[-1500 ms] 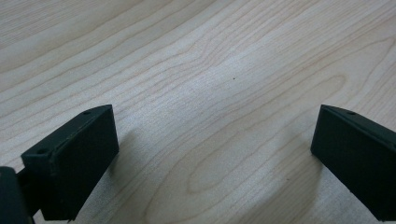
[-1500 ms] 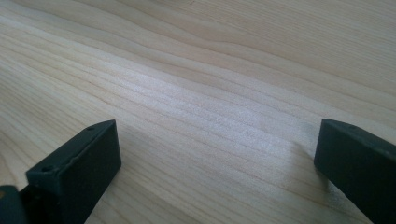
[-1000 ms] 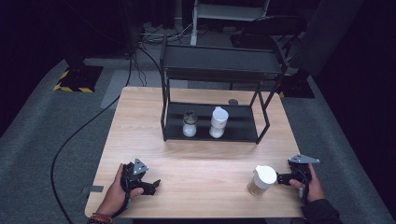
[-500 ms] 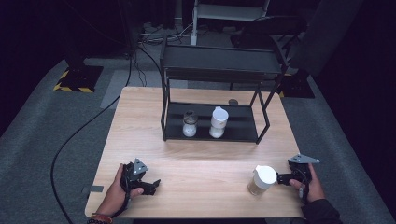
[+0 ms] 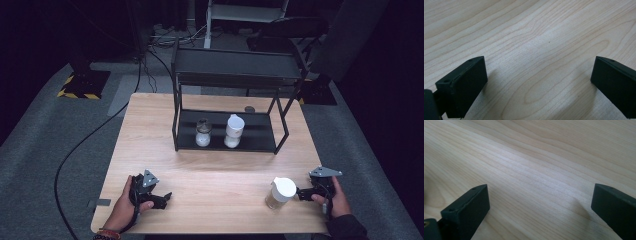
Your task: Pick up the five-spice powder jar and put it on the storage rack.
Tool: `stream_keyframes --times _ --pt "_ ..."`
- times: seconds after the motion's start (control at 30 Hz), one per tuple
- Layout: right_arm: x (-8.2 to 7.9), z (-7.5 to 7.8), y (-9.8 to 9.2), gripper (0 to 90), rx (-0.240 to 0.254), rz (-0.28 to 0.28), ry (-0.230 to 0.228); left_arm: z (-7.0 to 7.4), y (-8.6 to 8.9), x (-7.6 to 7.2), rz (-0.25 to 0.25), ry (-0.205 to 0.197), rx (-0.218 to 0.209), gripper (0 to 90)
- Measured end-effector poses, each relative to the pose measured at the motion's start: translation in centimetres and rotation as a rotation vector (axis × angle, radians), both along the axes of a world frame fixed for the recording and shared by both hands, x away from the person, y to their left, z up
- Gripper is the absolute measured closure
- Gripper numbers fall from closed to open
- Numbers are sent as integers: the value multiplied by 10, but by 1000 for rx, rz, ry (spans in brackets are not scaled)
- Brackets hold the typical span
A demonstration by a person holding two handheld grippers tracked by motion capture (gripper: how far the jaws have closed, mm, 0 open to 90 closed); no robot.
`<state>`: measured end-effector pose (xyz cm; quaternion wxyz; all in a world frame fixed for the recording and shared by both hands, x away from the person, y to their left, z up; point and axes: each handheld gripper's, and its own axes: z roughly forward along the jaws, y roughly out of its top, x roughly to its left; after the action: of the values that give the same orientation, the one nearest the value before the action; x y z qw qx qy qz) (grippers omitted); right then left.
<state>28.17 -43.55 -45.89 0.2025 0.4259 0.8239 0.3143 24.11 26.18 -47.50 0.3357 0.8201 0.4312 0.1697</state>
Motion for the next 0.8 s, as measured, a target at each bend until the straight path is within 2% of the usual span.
stream_keyframes --times 0.33,0.6,0.8 --pt "-4 20 10 18 -83 137 0 0 0 0 0 1 0 6" --pt "-9 26 13 18 -118 212 13 0 0 0 0 1 0 6" --pt "-14 31 12 18 -113 250 13 0 0 0 0 1 0 6"
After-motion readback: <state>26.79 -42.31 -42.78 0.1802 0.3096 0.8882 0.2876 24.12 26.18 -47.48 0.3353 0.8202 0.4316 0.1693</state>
